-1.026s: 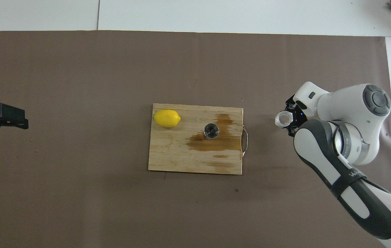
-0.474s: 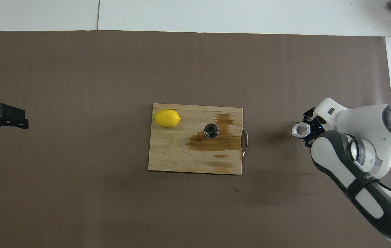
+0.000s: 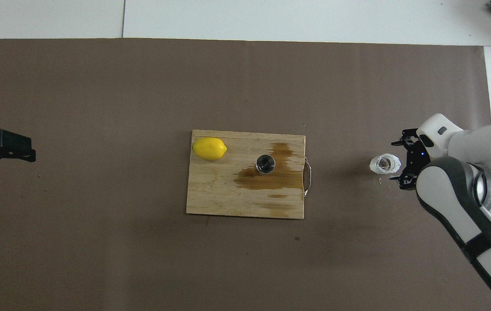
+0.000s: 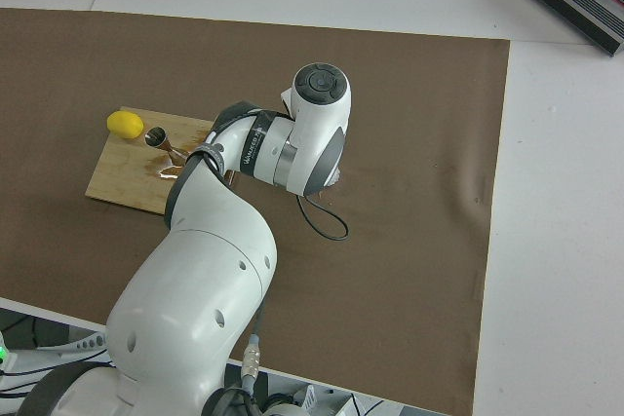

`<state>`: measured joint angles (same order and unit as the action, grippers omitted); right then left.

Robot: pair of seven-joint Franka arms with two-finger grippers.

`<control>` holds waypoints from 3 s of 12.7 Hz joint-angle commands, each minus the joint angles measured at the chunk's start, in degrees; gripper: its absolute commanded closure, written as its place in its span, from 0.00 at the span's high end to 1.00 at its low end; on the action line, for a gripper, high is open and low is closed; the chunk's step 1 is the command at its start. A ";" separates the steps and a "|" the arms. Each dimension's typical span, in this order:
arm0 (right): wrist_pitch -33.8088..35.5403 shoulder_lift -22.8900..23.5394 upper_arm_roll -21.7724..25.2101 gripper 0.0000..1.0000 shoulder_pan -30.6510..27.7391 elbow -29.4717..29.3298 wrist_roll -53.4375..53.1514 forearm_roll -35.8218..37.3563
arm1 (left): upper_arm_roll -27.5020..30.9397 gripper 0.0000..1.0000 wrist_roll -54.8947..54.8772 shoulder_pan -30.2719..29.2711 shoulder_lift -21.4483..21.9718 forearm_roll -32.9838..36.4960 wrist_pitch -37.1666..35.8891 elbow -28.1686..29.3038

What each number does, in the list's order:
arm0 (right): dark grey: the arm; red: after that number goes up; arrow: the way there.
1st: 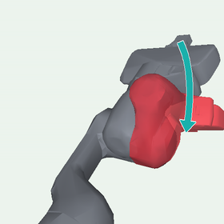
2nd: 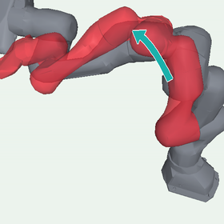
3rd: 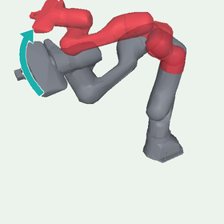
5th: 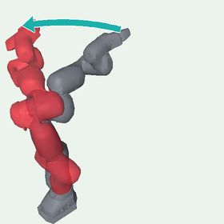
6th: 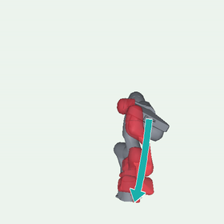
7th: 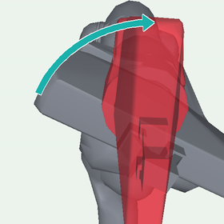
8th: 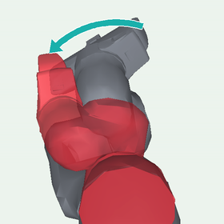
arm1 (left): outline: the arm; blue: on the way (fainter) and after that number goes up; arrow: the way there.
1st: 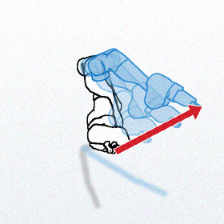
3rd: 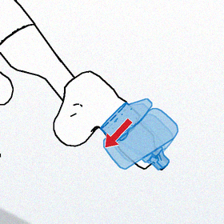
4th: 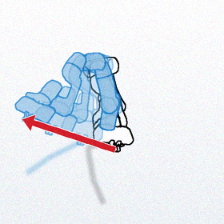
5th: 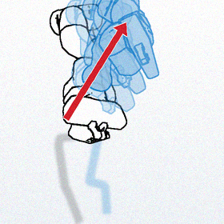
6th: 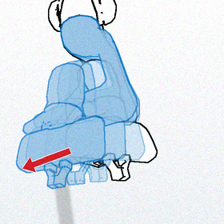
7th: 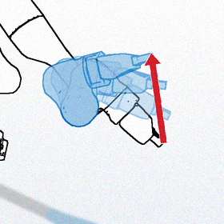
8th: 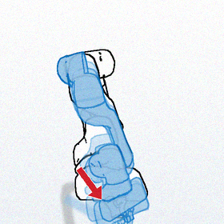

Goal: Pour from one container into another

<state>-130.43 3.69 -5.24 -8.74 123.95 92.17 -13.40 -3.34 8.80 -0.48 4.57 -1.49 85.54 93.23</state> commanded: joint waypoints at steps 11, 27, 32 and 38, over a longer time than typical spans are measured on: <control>2.28 -0.96 -0.47 1.00 2.41 -16.72 -71.46 1.00 | -0.17 1.00 -0.45 -0.40 0.70 0.43 -0.55 0.73; 44.04 -4.13 -1.44 1.00 4.26 -36.32 -103.16 12.26 | -0.17 1.00 -0.45 -0.40 0.70 0.43 -0.55 0.64; 42.63 -3.51 -1.44 1.00 4.17 -37.11 -101.23 13.31 | -0.17 1.00 -0.45 -0.40 0.70 0.43 -0.55 0.73; 42.72 -3.95 4.10 1.00 10.67 -37.11 -101.22 13.31 | -0.17 1.00 -0.45 -0.40 0.70 0.43 -0.55 0.73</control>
<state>-86.75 0.51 -2.64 0.72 85.88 -10.09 -0.99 -3.35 8.80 -0.48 4.57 -1.49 85.54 93.23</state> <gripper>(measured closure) 0.000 0.000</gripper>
